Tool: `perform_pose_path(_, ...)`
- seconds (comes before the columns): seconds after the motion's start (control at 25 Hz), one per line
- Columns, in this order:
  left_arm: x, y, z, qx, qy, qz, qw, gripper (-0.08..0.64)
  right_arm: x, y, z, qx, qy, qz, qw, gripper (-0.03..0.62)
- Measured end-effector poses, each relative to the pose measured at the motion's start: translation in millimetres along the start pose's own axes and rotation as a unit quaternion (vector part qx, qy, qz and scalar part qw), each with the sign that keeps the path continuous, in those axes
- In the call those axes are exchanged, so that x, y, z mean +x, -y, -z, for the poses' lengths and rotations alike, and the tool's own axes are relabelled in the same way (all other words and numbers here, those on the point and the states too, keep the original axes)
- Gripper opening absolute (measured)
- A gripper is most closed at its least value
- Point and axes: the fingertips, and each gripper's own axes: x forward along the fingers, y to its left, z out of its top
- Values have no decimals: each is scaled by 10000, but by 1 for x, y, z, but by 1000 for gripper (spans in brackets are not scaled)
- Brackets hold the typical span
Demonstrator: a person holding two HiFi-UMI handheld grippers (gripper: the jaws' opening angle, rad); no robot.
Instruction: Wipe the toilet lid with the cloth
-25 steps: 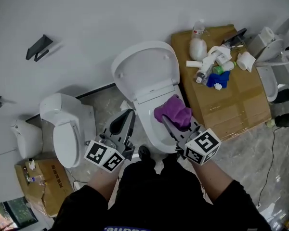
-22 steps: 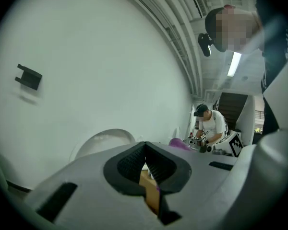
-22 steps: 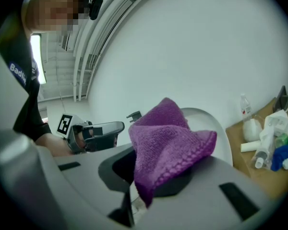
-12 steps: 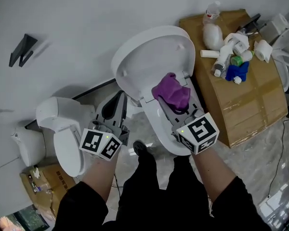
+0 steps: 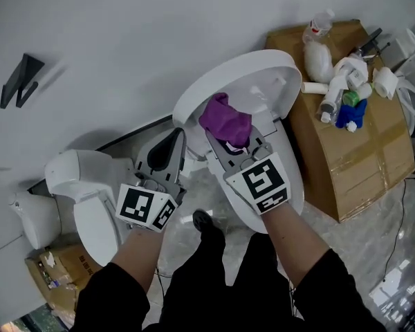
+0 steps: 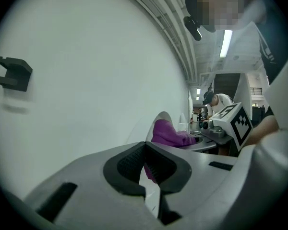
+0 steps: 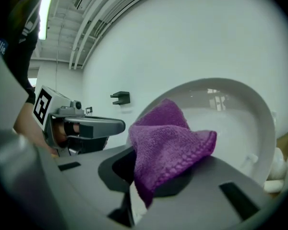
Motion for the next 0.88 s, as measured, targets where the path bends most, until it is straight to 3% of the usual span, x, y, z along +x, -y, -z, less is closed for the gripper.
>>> perform_pose_path(0.28, 7, -5, 21, 788, -435, -38, 9959, 26, 22, 4, -8, -87, 25, 116, 9999, 55)
perform_pose_path(0.4, 10, -8, 28, 882, -479, -101, 9949, 71, 28, 4, -12, -174, 86, 137, 9997, 55)
perform_pose_path(0.6, 12, -15, 27, 1034, -446, -332, 9931, 64, 38, -1, -21, -535, 248, 11, 9983, 55)
perform_pose_path(0.88, 16, -19, 28, 1030, -502, -466, 9923, 55, 50, 7, -29, -618, 358, -131, 9974, 55)
